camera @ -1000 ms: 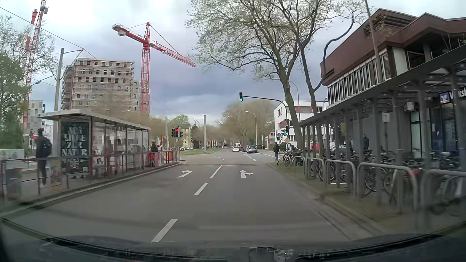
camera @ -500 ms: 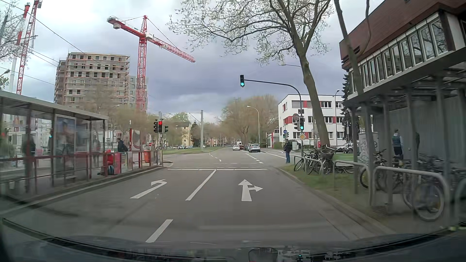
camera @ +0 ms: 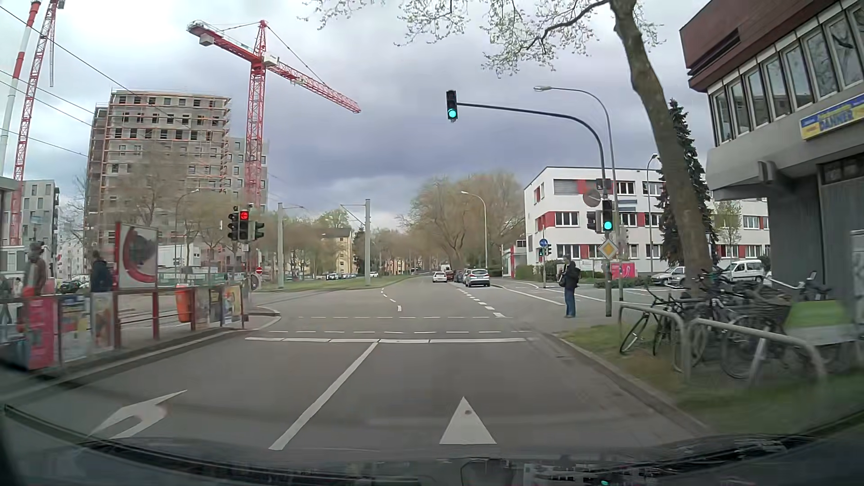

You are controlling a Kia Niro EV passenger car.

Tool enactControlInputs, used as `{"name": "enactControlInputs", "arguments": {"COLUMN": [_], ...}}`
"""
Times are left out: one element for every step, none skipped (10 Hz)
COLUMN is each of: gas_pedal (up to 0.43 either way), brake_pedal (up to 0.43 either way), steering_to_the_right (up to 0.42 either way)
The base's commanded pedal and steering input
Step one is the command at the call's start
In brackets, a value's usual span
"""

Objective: Follow the waypoints while adhering to traffic rules and regulations

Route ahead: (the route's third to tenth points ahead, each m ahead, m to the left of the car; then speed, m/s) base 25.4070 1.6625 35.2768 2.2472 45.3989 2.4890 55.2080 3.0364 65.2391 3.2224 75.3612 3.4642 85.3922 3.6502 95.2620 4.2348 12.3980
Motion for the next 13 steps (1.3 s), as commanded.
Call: {"name": "enactControlInputs", "arguments": {"gas_pedal": [0.110, 0.110, 0.087, 0.087, 0.087, 0.087, 0.087, 0.087, 0.098, 0.098, 0.098, 0.098, 0.098], "brake_pedal": [0.000, 0.000, 0.000, 0.000, 0.000, 0.000, 0.000, 0.000, 0.000, 0.000, 0.000, 0.000, 0.000], "steering_to_the_right": [-0.004, -0.004, -0.005, -0.005, -0.005, -0.004, -0.007, -0.010, -0.010, -0.010, -0.009, -0.010, -0.010]}}
